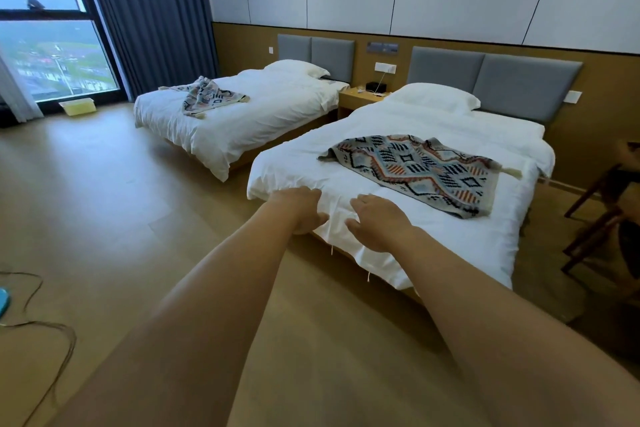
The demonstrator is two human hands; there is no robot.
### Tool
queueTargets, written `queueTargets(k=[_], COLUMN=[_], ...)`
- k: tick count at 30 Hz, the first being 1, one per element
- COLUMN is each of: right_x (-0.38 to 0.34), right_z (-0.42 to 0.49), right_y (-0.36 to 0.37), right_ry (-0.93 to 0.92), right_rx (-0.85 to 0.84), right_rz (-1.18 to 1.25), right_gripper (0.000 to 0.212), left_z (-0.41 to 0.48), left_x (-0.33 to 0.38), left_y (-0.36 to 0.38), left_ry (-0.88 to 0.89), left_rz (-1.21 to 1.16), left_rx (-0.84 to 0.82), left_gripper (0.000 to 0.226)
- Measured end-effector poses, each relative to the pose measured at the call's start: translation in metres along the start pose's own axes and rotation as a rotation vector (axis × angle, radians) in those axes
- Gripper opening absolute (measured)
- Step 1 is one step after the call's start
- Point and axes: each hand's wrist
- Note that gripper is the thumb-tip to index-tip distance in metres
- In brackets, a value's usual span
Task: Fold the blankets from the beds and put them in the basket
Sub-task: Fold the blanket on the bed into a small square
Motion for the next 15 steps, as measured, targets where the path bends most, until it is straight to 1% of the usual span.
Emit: queueTargets(k=[2, 6, 12, 15], right_x=[0.012, 0.042, 0.092, 0.099], right_z=[0.039, 0.122, 0.245, 0.296], right_y=[0.007, 0.013, 0.017, 0.027], right_ry=[-0.002, -0.006, 0.003, -0.010], right_rx=[-0.009, 0.023, -0.007, -0.018], right_rz=[-0.013, -0.010, -0.005, 0.014], right_gripper=[0.047, 0.045, 0.044, 0.047], left_z=[0.041, 0.129, 0.253, 0.301], left_x=[-0.008, -0.022, -0.044, -0.058], left_y=[-0.001, -0.017, -0.054, -0.055], left_ry=[0.007, -0.005, 0.002, 0.010], left_rz=[0.001, 0.011, -0.016, -0.031], left_rx=[-0.004, 0.018, 0.068, 0.035], left_gripper=[0.063, 0.062, 0.064, 0.062])
Point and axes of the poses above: each hand's wrist, its own z-axis towards the middle knuckle, its own y-axis out of the palm, x = y × z, and after that the axes turned 14 degrees about -z, right-handed
